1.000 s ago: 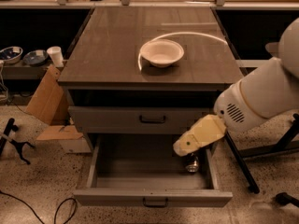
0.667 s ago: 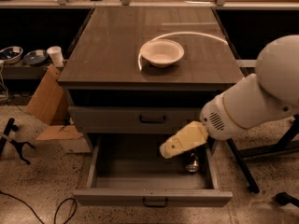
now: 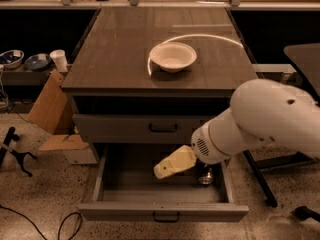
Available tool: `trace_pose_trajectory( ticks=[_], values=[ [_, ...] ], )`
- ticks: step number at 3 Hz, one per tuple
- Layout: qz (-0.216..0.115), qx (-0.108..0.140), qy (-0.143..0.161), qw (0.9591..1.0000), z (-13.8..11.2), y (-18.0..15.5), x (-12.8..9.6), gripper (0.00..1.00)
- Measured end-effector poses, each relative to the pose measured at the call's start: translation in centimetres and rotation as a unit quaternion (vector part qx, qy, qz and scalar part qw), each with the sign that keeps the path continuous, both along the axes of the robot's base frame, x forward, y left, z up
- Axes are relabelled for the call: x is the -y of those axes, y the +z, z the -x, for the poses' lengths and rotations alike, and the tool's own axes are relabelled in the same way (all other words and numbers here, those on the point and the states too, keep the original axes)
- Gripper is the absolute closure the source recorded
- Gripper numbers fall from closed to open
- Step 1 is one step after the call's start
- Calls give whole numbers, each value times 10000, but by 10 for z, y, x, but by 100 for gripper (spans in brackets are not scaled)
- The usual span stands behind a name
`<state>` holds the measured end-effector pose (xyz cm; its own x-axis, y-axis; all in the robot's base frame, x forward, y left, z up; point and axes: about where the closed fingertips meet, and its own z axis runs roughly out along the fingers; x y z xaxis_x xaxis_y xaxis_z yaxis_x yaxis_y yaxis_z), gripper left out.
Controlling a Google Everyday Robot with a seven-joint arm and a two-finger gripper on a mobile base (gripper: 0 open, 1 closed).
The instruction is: Pick orange can from middle drawer and place on counter
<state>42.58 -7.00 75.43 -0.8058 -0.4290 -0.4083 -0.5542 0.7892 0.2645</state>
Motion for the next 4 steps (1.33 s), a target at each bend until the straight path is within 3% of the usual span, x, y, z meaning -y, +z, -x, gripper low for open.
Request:
trace_pose_trajectory(
  ticks=[2, 3, 4],
  values=[
    [178, -348, -374, 9985, 6, -75, -11, 0],
    [182, -421, -756, 9961, 0, -97, -5, 0],
    [182, -421, -756, 9961, 0, -97, -5, 0]
  ],
)
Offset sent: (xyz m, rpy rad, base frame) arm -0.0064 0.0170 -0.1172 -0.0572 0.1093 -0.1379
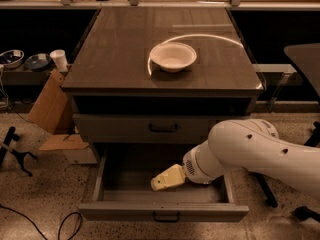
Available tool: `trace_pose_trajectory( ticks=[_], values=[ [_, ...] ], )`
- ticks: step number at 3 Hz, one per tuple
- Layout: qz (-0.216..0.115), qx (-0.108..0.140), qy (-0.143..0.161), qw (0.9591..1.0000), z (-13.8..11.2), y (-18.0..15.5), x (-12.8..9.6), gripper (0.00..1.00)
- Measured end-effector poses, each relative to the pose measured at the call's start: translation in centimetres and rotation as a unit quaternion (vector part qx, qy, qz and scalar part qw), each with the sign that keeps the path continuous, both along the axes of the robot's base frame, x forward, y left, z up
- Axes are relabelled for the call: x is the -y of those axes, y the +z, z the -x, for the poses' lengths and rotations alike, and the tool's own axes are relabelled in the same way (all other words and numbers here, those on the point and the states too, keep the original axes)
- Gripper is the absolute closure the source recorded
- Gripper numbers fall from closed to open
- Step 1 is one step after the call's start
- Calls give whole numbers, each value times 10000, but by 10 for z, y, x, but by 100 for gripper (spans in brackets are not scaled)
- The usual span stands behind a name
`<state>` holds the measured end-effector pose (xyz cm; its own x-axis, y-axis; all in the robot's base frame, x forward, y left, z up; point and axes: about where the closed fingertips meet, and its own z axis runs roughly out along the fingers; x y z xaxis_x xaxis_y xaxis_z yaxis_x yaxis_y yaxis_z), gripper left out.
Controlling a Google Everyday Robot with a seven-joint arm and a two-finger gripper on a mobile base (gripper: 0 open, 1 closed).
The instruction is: Pick orange can from middle drawer and place on counter
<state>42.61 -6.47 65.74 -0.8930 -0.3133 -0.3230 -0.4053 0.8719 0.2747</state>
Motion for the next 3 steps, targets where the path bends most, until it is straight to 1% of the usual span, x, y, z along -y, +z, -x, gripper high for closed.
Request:
trace_pose_trajectory(
  ticks=[1, 2, 3],
  values=[
    [91, 29, -83, 9999, 1, 2, -1, 0],
    [214, 95, -469, 9986, -20, -4, 6, 0],
    [262, 50, -995, 9947, -46, -20, 12, 0]
  ],
)
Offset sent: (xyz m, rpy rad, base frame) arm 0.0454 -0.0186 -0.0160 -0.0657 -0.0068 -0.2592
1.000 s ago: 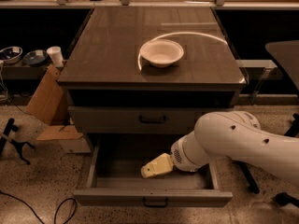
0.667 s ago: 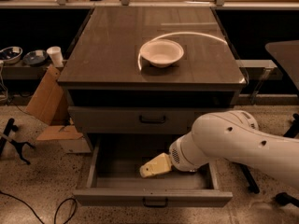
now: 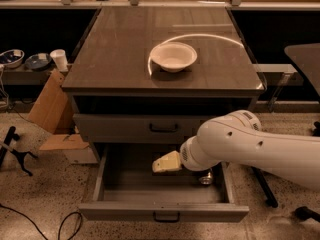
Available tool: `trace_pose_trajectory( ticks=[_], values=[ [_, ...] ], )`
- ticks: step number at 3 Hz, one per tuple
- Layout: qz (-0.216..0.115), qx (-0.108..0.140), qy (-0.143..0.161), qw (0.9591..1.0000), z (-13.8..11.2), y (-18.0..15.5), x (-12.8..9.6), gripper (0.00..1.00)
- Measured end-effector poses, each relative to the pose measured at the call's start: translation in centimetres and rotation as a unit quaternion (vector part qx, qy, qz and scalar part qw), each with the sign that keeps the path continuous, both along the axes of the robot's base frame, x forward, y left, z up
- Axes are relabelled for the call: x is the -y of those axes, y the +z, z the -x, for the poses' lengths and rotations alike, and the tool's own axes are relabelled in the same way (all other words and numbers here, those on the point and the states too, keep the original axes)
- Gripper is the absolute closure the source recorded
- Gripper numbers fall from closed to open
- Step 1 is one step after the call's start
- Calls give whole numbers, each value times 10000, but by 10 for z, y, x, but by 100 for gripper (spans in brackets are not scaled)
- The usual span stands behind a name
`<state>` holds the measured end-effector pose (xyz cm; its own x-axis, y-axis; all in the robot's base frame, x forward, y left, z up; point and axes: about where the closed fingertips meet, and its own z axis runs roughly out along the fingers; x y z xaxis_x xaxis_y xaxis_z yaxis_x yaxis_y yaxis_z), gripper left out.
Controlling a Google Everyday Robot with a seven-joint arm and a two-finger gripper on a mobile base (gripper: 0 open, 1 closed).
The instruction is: Pick orange can from middle drawer and place on counter
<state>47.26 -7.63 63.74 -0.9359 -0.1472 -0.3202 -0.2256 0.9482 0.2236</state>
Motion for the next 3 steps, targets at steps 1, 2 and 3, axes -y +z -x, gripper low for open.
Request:
trace_pose_trajectory(
  ticks=[1, 2, 3],
  values=[
    [-26, -229, -505, 9985, -20, -26, 4, 0],
    [-24, -485, -813, 9955, -36, -59, 5, 0],
    [-81, -608, -977, 9933, -47, -108, 19, 0]
  ],
)
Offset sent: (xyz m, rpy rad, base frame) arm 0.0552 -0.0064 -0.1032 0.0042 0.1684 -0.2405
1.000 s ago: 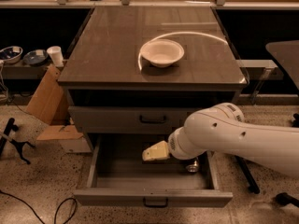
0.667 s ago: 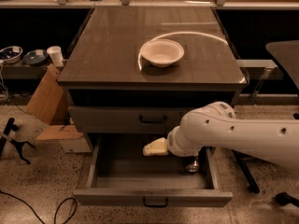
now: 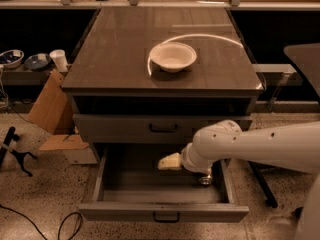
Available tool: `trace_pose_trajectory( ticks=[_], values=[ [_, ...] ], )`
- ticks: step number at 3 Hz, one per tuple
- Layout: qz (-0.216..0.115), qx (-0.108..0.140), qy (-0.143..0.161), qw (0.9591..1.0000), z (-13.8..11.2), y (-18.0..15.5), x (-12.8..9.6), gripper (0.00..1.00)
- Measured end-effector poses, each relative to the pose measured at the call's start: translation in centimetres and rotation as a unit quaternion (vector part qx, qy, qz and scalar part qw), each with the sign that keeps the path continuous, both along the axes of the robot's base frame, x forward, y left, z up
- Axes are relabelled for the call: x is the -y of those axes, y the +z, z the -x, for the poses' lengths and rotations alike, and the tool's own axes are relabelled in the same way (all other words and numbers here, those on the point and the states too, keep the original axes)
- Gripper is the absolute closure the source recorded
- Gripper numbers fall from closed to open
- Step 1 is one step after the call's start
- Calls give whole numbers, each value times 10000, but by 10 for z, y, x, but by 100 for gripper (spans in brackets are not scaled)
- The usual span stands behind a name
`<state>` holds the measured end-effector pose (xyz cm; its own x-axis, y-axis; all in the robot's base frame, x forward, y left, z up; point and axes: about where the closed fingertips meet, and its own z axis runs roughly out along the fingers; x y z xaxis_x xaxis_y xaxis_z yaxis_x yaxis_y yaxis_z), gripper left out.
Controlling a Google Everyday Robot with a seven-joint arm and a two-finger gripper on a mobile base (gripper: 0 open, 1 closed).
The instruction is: Pick orange can from middle drawer and place on counter
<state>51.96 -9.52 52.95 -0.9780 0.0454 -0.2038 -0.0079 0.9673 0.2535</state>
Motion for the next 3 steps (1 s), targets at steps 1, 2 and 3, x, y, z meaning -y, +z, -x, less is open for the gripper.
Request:
trace_pose_trajectory(
  ticks=[1, 2, 3],
  values=[
    [-25, 11, -126, 9999, -8, -30, 16, 0],
    [-8, 82, -286, 9996, -17, -48, 39, 0],
    [61, 157, -391, 9991, -29, -62, 59, 0]
  ],
)
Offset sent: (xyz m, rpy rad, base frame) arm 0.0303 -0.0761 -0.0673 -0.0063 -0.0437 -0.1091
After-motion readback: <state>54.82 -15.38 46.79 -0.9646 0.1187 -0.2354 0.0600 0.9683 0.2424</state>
